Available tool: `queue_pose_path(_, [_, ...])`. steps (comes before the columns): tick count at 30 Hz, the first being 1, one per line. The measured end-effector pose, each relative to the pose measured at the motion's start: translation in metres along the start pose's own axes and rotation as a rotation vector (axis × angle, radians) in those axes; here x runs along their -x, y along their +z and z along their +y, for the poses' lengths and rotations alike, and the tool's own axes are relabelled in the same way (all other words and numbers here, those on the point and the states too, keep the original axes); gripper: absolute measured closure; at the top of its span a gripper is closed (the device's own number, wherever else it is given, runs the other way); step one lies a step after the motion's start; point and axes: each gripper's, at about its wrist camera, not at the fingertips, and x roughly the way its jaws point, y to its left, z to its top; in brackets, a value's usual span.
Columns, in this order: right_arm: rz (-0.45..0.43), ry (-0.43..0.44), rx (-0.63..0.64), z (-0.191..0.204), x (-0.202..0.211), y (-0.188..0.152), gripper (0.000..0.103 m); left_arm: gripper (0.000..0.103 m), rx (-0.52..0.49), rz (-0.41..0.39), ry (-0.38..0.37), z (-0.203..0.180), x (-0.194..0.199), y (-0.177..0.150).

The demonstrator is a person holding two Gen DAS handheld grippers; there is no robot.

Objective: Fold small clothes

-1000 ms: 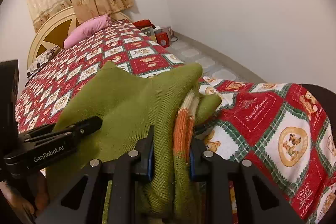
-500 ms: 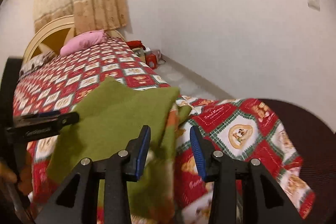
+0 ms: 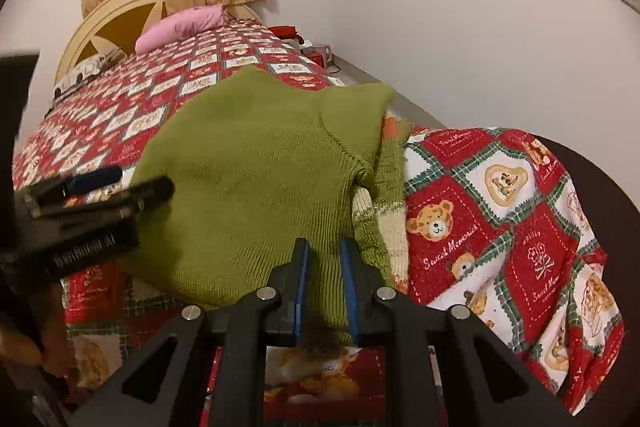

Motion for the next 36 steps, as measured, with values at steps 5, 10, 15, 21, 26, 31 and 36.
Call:
queue_pose_path(5, [0.013,-0.035,0.03,0.009,0.001,-0.007,0.087,0.03,0.003,0.034,-0.019,-0.001,-0.003,-0.011])
queue_pose_path(10, [-0.012,-0.01,-0.028,0.006,0.025,-0.01,0.086,0.03,-0.005,0.038,-0.024,0.001,0.017,-0.02])
queue_pose_path(15, [-0.069,-0.01,-0.051,0.006,0.068,-0.016,0.086,0.019,-0.056,-0.02,0.029,-0.002,0.047,-0.033])
queue_pose_path(21, [-0.125,-0.01,-0.058,0.016,0.114,-0.022,0.05,0.005,-0.045,-0.086,0.024,0.005,0.087,-0.038])
queue_pose_path(26, [-0.199,-0.06,0.004,0.031,0.154,-0.025,0.046,0.0,-0.058,-0.173,0.042,0.008,0.122,-0.042])
queue_pose_path(31, [-0.327,-0.087,0.007,0.037,0.197,-0.024,0.034,0.0,-0.048,-0.263,0.001,0.01,0.16,-0.044])
queue_pose_path(36, [-0.447,-0.099,-0.013,0.04,0.23,-0.023,0.032,0.0,-0.034,-0.357,0.014,0.01,0.192,-0.042])
